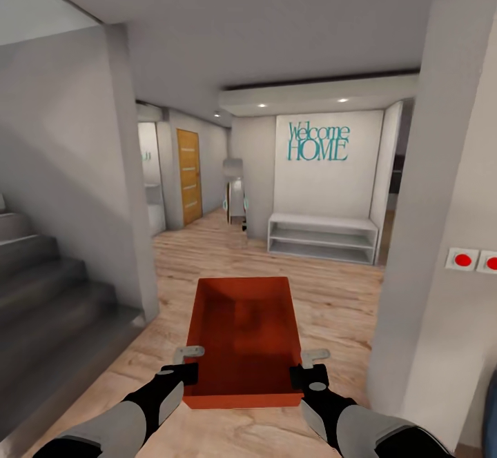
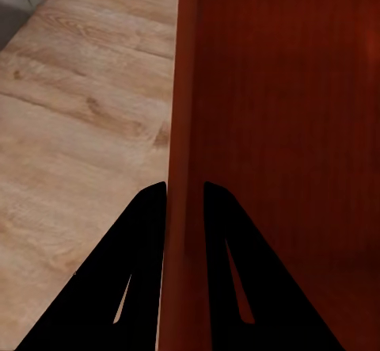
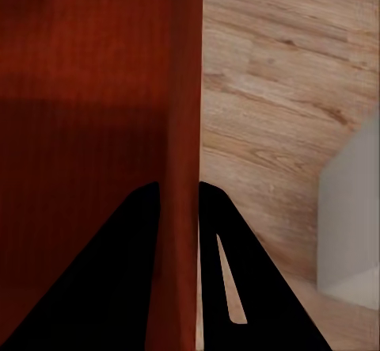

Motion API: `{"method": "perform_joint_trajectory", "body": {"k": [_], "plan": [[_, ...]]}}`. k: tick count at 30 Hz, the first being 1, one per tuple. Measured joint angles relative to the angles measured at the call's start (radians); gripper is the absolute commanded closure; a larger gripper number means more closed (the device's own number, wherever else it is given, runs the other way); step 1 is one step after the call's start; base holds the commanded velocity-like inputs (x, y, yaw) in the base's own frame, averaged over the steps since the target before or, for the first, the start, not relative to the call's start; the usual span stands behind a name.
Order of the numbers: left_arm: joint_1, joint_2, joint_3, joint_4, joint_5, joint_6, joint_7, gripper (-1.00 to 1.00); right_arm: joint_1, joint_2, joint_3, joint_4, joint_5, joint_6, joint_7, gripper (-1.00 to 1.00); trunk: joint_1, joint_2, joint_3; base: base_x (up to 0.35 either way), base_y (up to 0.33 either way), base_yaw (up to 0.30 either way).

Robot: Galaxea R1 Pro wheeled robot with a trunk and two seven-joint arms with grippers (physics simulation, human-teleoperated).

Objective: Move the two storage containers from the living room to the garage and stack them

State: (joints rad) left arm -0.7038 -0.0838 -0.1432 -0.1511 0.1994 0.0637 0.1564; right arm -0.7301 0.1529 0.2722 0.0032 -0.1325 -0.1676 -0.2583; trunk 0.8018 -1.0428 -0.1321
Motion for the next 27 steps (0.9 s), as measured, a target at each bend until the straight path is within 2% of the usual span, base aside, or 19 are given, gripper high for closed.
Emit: {"method": "perform_joint_trajectory", "body": {"k": [27], "plan": [[0.000,0.000,0.000,0.000,0.000,0.001,0.000,1.00,0.000,0.000,-0.004,0.000,0.004,0.002,0.000,1.00,0.000,0.000,0.000,0.325,0.000,0.000]]}}
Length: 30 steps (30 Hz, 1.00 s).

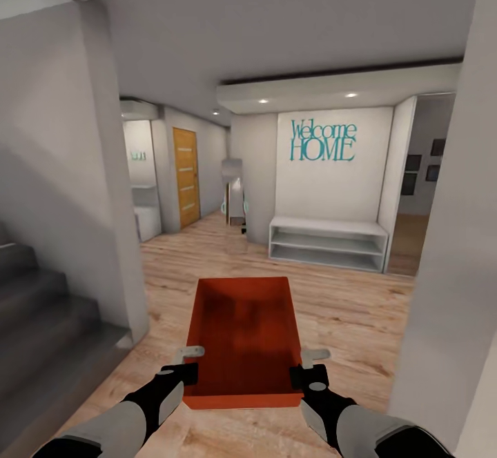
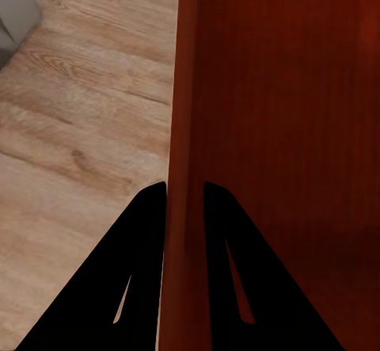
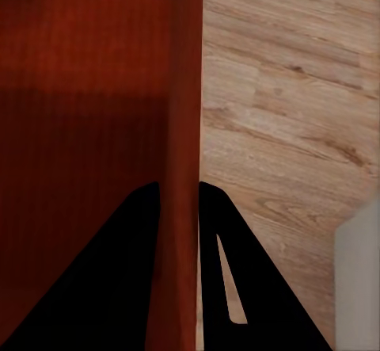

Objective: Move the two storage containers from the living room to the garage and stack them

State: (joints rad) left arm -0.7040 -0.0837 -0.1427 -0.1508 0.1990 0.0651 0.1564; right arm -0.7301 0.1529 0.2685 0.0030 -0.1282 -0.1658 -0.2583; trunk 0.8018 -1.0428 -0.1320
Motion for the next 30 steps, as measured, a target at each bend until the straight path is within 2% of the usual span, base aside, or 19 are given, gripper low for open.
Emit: {"method": "perform_joint_trajectory", "body": {"k": [30], "plan": [[0.000,0.001,-0.002,0.000,0.003,-0.002,-0.001,1.00,0.000,0.001,0.001,0.000,0.000,0.000,-0.003,1.00,0.000,0.000,0.000,0.325,0.000,0.000]]}}
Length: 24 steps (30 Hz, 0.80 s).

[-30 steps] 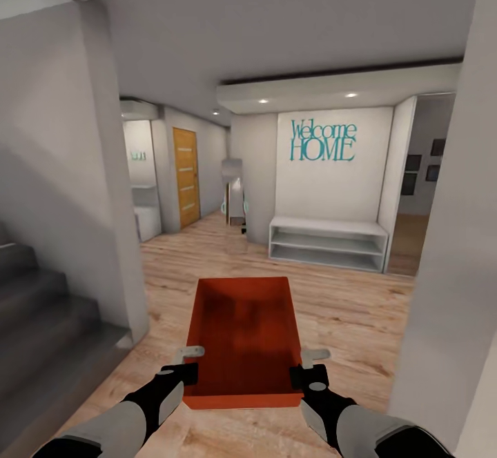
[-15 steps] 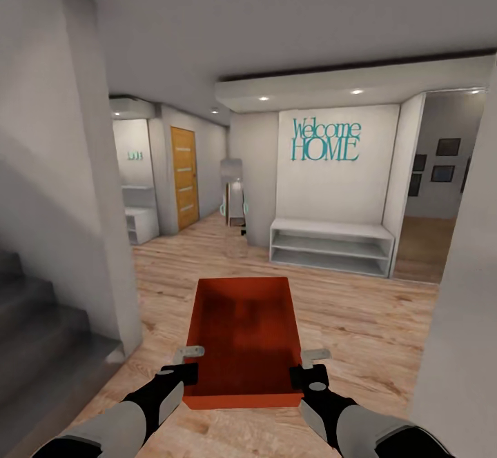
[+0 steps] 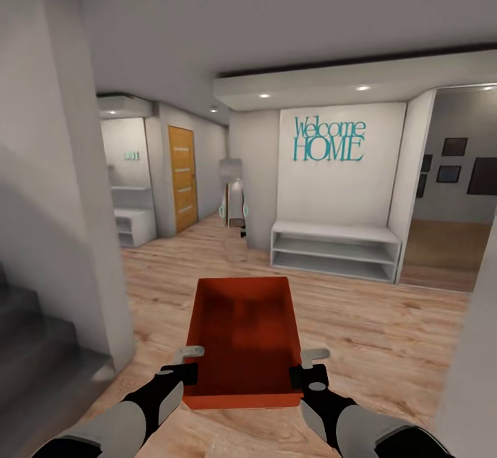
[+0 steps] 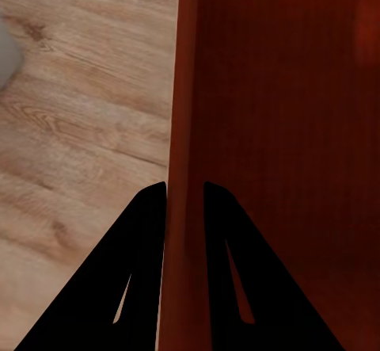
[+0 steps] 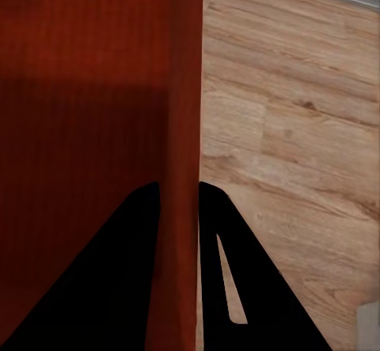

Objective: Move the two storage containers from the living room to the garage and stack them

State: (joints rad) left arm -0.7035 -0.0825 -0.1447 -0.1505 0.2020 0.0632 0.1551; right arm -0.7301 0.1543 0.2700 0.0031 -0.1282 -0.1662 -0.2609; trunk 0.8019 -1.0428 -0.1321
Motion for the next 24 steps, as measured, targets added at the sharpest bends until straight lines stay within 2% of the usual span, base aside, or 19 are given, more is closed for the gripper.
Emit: {"method": "perform_joint_trajectory", "body": {"k": [5,17,24], "plan": [[0.000,0.000,-0.001,0.000,0.000,0.000,0.001,1.00,0.000,0.000,-0.001,0.000,0.000,-0.001,0.001,1.00,0.000,0.000,0.000,0.325,0.000,0.084],[-0.001,-0.001,0.002,-0.001,-0.003,0.002,0.001,1.00,0.000,-0.001,-0.002,0.000,0.000,-0.001,0.002,1.00,0.000,0.000,0.000,0.325,0.000,0.242],[0.000,-0.001,0.002,-0.001,-0.003,0.003,0.001,1.00,0.000,-0.001,-0.002,0.000,0.000,0.000,0.003,1.00,0.000,0.000,0.000,0.325,0.000,0.047]]}}
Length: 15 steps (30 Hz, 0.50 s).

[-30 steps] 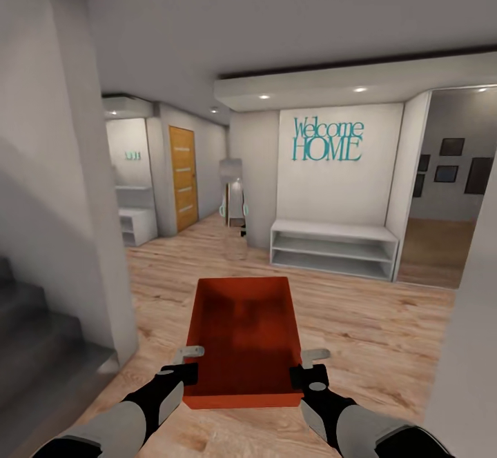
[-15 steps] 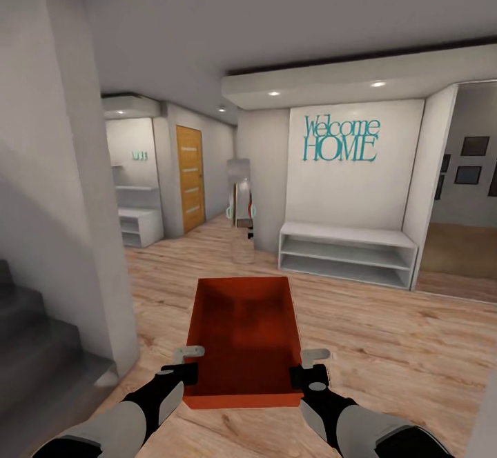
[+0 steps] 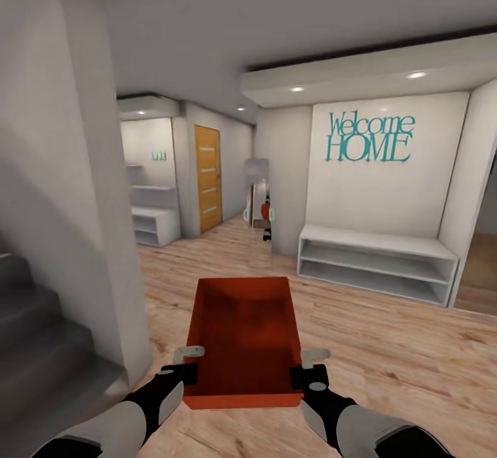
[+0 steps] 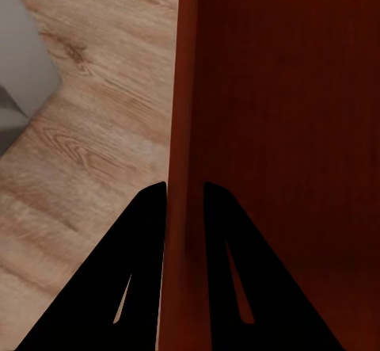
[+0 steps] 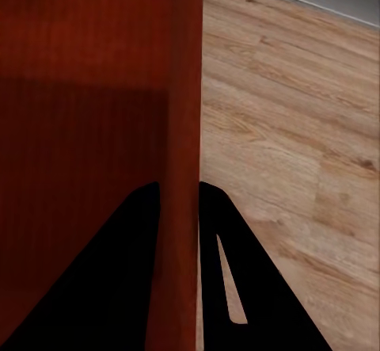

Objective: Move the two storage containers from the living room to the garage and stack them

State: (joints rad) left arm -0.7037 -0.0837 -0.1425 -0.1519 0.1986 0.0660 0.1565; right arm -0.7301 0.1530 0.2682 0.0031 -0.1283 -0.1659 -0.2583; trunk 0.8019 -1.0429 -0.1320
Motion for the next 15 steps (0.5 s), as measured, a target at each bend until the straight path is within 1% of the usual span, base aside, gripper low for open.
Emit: {"method": "perform_joint_trajectory", "body": {"k": [15], "plan": [[0.000,0.000,0.000,0.000,0.000,-0.001,0.000,1.00,0.000,0.000,0.002,0.000,-0.003,-0.001,0.000,1.00,0.000,0.000,0.000,0.325,0.000,0.002]]}}
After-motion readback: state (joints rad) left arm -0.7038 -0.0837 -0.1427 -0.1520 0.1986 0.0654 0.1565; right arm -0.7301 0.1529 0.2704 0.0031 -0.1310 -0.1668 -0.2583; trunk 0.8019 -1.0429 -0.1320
